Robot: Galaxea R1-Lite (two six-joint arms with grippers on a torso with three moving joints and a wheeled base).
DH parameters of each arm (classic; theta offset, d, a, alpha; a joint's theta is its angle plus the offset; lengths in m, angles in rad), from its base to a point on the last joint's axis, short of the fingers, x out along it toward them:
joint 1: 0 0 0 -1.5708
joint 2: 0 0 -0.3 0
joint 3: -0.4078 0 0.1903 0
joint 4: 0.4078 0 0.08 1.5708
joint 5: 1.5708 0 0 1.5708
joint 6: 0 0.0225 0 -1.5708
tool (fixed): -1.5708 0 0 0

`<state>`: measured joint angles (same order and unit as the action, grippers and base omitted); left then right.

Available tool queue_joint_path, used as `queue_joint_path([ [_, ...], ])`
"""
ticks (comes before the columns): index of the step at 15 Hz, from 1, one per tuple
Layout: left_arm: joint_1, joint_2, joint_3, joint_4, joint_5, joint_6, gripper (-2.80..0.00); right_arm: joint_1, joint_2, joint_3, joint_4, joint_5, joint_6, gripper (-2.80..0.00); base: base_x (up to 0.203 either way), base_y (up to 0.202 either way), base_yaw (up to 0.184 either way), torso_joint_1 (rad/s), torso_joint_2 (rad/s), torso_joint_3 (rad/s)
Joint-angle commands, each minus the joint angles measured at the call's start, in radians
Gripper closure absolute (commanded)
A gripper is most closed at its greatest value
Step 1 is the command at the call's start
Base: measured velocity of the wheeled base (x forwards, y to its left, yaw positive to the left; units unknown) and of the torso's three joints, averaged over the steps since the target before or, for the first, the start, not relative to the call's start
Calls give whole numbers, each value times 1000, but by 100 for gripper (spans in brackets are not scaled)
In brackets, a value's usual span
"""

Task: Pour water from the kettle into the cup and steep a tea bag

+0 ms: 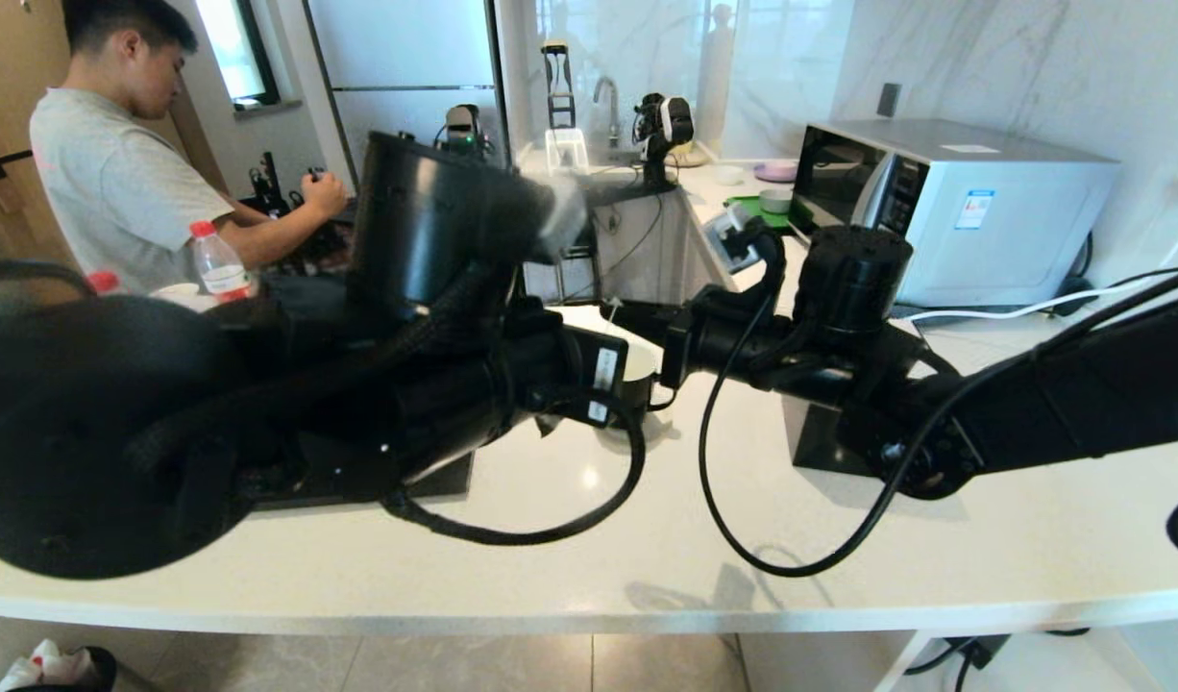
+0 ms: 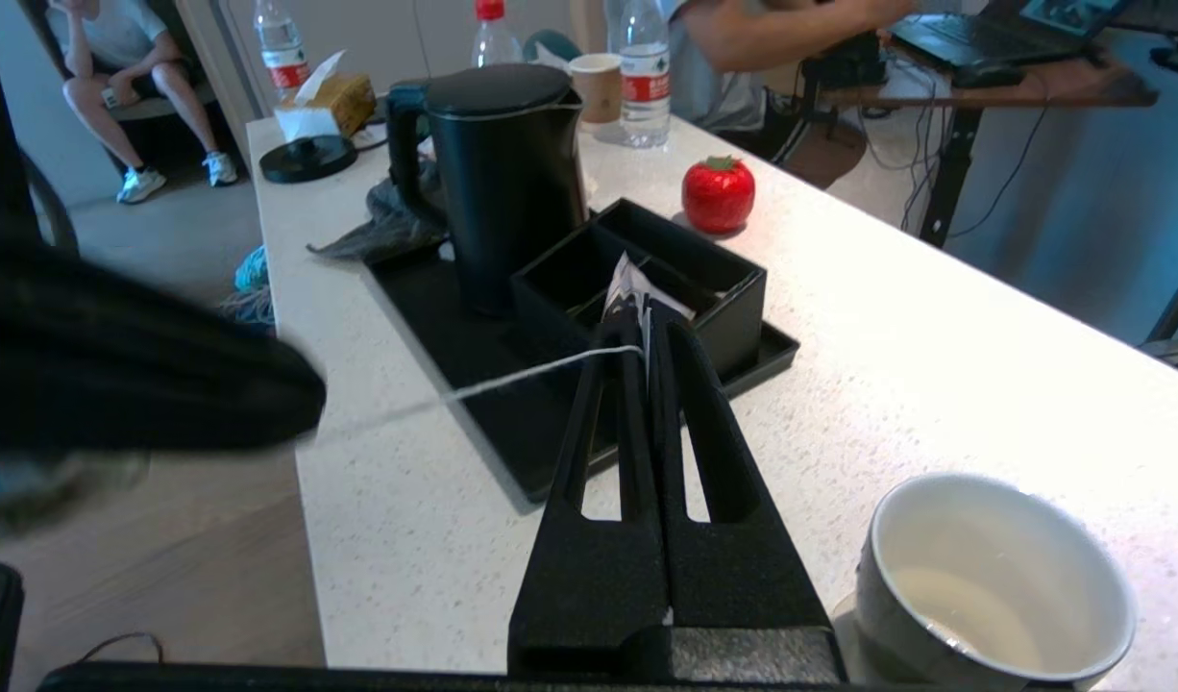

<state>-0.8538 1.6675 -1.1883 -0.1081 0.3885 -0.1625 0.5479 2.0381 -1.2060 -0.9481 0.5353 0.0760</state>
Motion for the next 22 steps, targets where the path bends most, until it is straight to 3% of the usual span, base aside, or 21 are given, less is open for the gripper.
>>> queue_joint_path([
  [1, -1, -2, 30, -1, 5, -32, 0, -8, 8, -34, 1, 3, 1, 0, 0, 0, 0, 0, 0, 0],
  [6, 4, 35, 27, -2, 32, -84, 0, -11, 5, -37, -1, 2, 1, 0, 0, 0, 0, 0, 0, 0],
  [9, 13, 51, 19, -8, 36, -84, 0, -11, 2, -33, -5, 2, 1, 0, 0, 0, 0, 0, 0, 0],
  [13, 29, 95, 19, -139, 41, -70, 0, -11, -1, -33, -6, 3, 1, 0, 0, 0, 0, 0, 0, 0],
  [22, 59, 118, 4, -168, 41, -69, 0, -11, -7, -30, -8, 3, 1, 0, 0, 0, 0, 0, 0, 0],
])
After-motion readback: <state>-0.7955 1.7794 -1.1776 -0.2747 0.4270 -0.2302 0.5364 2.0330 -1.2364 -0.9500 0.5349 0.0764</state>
